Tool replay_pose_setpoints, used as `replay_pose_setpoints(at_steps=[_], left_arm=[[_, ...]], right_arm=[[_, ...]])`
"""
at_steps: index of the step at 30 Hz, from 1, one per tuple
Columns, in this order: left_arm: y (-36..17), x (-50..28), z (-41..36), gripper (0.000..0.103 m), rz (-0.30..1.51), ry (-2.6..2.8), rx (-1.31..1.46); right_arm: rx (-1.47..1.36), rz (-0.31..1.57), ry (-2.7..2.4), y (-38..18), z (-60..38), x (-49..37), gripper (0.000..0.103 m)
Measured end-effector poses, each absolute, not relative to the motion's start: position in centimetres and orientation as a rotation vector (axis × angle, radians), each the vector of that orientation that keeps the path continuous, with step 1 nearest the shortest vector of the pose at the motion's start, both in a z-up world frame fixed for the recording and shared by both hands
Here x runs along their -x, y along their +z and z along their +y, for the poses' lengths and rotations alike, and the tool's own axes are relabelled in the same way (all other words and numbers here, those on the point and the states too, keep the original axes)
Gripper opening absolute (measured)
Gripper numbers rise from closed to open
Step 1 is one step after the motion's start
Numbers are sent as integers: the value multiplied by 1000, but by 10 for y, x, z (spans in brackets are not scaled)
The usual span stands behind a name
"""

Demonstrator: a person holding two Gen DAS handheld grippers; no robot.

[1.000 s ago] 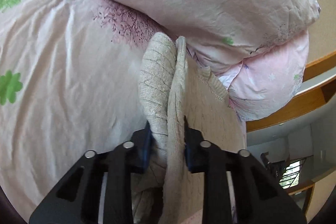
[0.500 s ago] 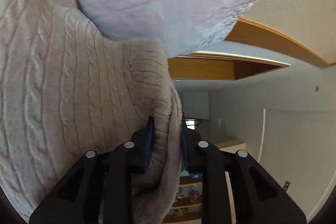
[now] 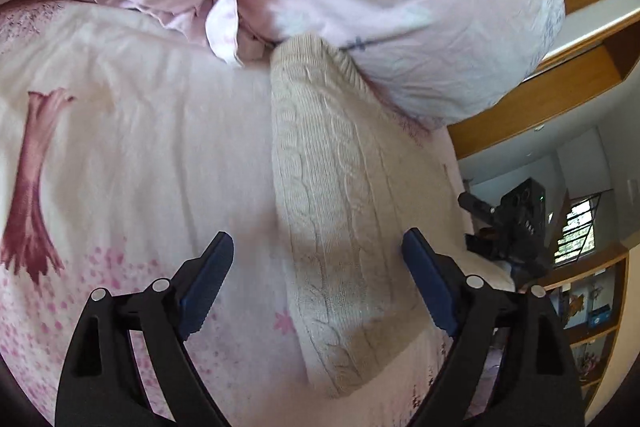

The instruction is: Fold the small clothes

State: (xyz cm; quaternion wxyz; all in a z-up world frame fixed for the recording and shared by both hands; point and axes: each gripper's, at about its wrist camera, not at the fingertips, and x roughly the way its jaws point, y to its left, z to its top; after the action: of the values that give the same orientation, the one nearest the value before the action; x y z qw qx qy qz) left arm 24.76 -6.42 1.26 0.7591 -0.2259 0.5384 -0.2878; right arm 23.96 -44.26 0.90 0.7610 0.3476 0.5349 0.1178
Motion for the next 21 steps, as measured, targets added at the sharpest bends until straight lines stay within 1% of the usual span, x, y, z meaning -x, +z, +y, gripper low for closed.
replay_pose_setpoints(at_steps=[1, 2, 3, 4, 5, 6, 7, 9, 12, 14, 16, 17, 18, 20, 21], left_arm=[[11, -247, -70, 89, 1164, -619, 479], [14, -244, -74, 92, 1132, -611, 461], [12, -243, -78, 92, 1130, -606, 439], [13, -243, -82, 92, 1115, -597, 426], [11, -245, -85, 87, 1103, -623, 441], [6, -247, -89, 70, 1119, -681, 484], [5, -247, -91, 67, 1120, -665, 509], [10, -243, -76, 38, 1092, -707, 552], [34, -225, -33, 35, 1056, -791, 598], [52, -205, 4, 35, 989, -753, 543], [60, -193, 43, 37, 943, -668, 507], [59, -195, 55, 40, 930, -591, 469], [55, -196, 70, 42, 926, -512, 433], [42, -201, 82, 44, 970, -362, 387], [39, -196, 91, 44, 968, -356, 415]], right_arm=[[-743, 1149, 255, 10, -442, -241, 85], [-739, 1153, 257, 8, -440, -242, 76], [-745, 1166, 274, 4, -438, -243, 53], [-759, 1162, 293, 0, -436, -242, 45], [-772, 1131, 314, -1, -435, -240, 36], [-783, 1109, 334, 1, -432, -238, 31], [-784, 1087, 335, 4, -430, -235, 29], [-794, 1044, 371, 16, -422, -229, 27], [-791, 993, 493, 42, -395, -220, 25], [-745, 997, 580, 49, -359, -219, 25], [-688, 1017, 640, 47, -317, -224, 26], [-640, 1034, 647, 42, -297, -228, 26], [-575, 1062, 637, 34, -275, -235, 30], [-455, 1117, 533, 17, -250, -246, 40], [-448, 1106, 499, 17, -250, -246, 51]])
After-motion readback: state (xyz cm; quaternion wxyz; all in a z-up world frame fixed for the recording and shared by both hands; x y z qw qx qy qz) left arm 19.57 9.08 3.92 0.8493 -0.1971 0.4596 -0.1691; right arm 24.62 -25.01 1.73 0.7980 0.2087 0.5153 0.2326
